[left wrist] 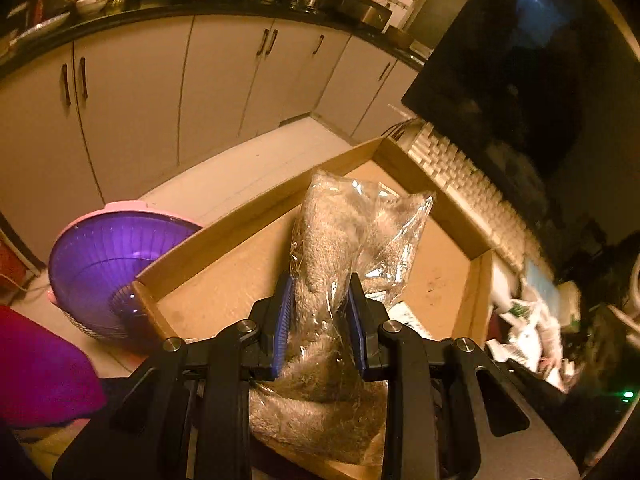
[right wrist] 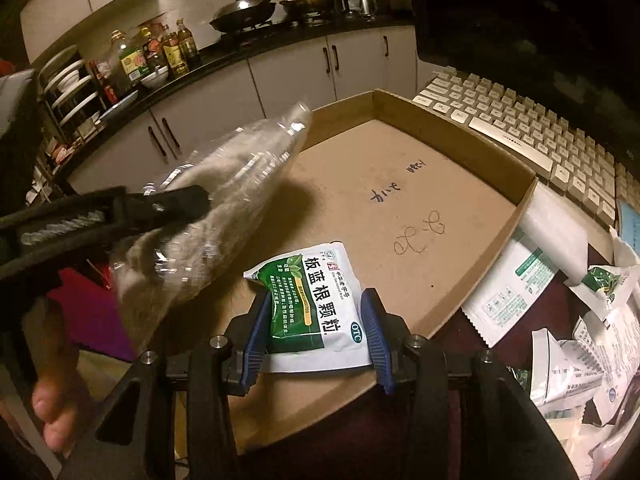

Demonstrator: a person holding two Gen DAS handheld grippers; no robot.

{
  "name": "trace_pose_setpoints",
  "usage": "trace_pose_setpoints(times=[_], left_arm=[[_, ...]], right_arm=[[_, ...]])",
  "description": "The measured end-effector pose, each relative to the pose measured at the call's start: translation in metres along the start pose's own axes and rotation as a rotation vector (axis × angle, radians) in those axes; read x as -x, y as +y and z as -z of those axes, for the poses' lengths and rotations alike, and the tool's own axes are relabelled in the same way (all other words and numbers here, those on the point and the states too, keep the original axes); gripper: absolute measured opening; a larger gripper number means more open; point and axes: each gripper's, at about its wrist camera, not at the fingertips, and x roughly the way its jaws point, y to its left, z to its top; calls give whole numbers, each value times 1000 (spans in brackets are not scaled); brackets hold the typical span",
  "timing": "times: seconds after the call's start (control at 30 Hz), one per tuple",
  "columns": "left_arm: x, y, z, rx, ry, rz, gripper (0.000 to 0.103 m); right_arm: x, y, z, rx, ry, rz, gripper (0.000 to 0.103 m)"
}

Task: Organize soft objects
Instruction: 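Carry the towel bag and green sachet into the cardboard tray and release both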

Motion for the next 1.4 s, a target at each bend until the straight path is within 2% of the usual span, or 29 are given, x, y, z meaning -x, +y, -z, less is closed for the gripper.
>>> trace_pose_setpoints(times=[0.17, 0.23, 0.3, 0.37, 0.4, 0.43, 0.47, 0.7, 0.73, 0.8, 0.83, 0.93, 1.0, 1.07, 1.17, 1.23, 1.3, 1.4], left_arm=[[-10, 1, -3, 21, 19, 4, 25], [-14, 4, -4, 36, 44, 34, 29], [-13, 3, -5, 38, 49, 71, 36], [-10, 2, -5, 48, 50, 117, 53], [-7, 1, -6, 57, 43, 130, 57], [-4, 0, -7, 63, 27, 126, 65], [-2, -2, -7, 65, 12, 109, 68], [12, -23, -1, 1, -64, 54, 69], [11, -24, 1, 1, -55, 43, 69], [0, -24, 1, 23, 25, 6, 69], [-2, -24, 3, 35, 48, 17, 69], [14, -32, 9, 17, -4, 37, 69], [28, -42, 15, -35, -61, 36, 69], [36, -55, 23, -98, -82, 38, 72], [30, -61, 29, -125, 8, 71, 72], [30, -59, 31, -65, 33, 102, 72], [41, -61, 34, -51, -12, 121, 72], [62, -74, 39, -116, -112, 112, 72]], right_arm=[[-1, -1, -3, -19, -12, -20, 46], [2, -1, -1, -30, -22, -37, 48], [8, -1, 3, -38, -37, -57, 50], [16, -2, 6, -46, -54, -90, 61], [21, -2, 7, -48, -65, -104, 66], [26, -3, 9, -49, -78, -111, 71], [31, -3, 11, -50, -87, -110, 71], [59, -19, 32, -94, -124, -165, 71], [62, -21, 35, -98, -128, -167, 71], [70, -29, 42, -112, -144, -165, 71], [75, -33, 47, -123, -153, -167, 71], [88, -45, 59, -145, -176, -165, 71], [97, -52, 66, -159, -192, -149, 71], [105, -62, 75, -184, -200, -134, 71], [115, -81, 90, -239, -198, -128, 72], [122, -94, 101, -275, -201, -130, 72], [129, -104, 110, -301, -211, -126, 72], [138, -118, 121, -337, -224, -102, 72]])
